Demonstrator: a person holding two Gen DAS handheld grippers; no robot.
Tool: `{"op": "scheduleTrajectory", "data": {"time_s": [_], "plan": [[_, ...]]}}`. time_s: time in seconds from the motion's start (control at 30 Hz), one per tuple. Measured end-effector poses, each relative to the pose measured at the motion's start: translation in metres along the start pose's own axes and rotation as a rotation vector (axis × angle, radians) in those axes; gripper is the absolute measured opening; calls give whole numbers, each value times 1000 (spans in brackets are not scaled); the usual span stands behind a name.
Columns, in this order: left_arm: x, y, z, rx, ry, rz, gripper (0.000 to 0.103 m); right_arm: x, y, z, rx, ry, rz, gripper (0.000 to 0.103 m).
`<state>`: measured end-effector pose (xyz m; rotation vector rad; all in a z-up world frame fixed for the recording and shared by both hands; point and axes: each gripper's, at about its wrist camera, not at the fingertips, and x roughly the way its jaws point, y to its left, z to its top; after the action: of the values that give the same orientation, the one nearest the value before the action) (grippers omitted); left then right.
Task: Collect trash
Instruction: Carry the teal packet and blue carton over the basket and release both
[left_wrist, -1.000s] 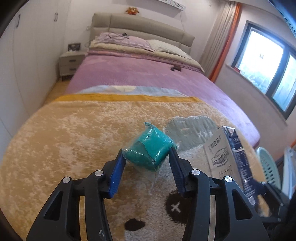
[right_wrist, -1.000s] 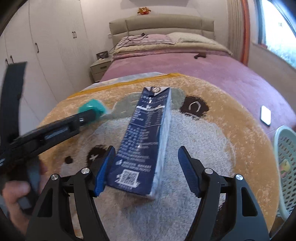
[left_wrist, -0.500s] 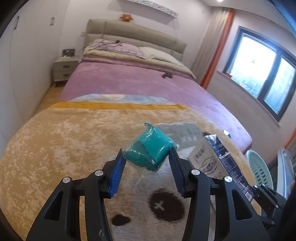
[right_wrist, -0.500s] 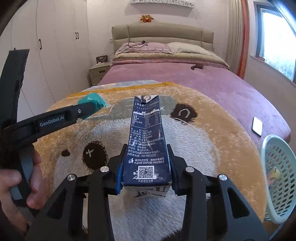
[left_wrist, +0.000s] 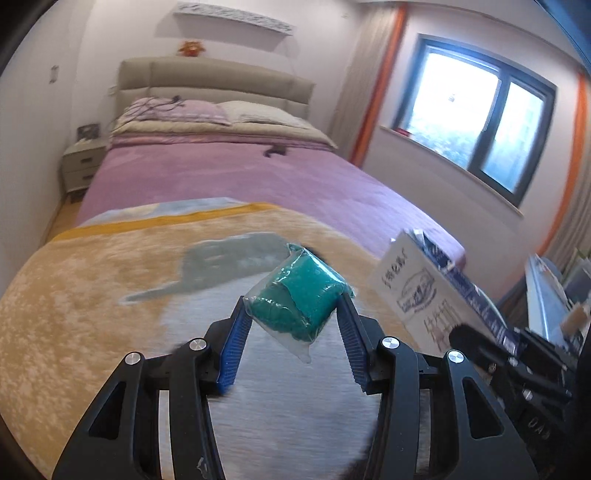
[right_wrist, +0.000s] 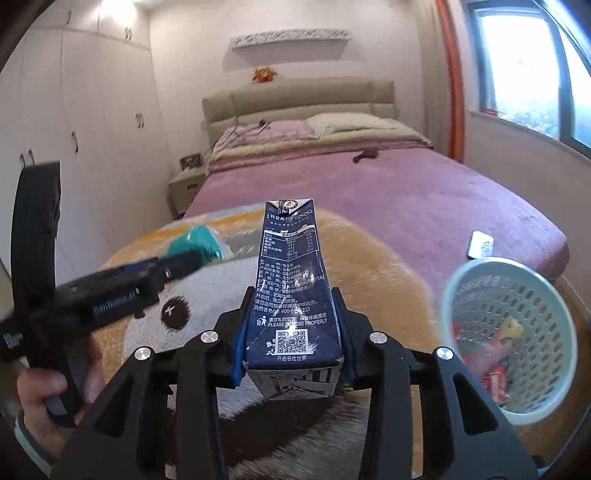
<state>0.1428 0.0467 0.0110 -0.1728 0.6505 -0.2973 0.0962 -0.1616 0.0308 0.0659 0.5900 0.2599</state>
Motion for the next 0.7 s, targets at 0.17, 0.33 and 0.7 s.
{"op": "scheduleTrajectory", "data": {"time_s": [0.17,0.33,0.7], "plan": [[4,-59,0,38,10,-88,46,-30,-47,2,77,-41,-49,35],[26,-115,-4,74,43,-144,46,-52,-111,-1,191,-58,-114,35],[101,-211,-18,142,178,-221,46,-46,-231,-20,378,1,-266,36]]}}
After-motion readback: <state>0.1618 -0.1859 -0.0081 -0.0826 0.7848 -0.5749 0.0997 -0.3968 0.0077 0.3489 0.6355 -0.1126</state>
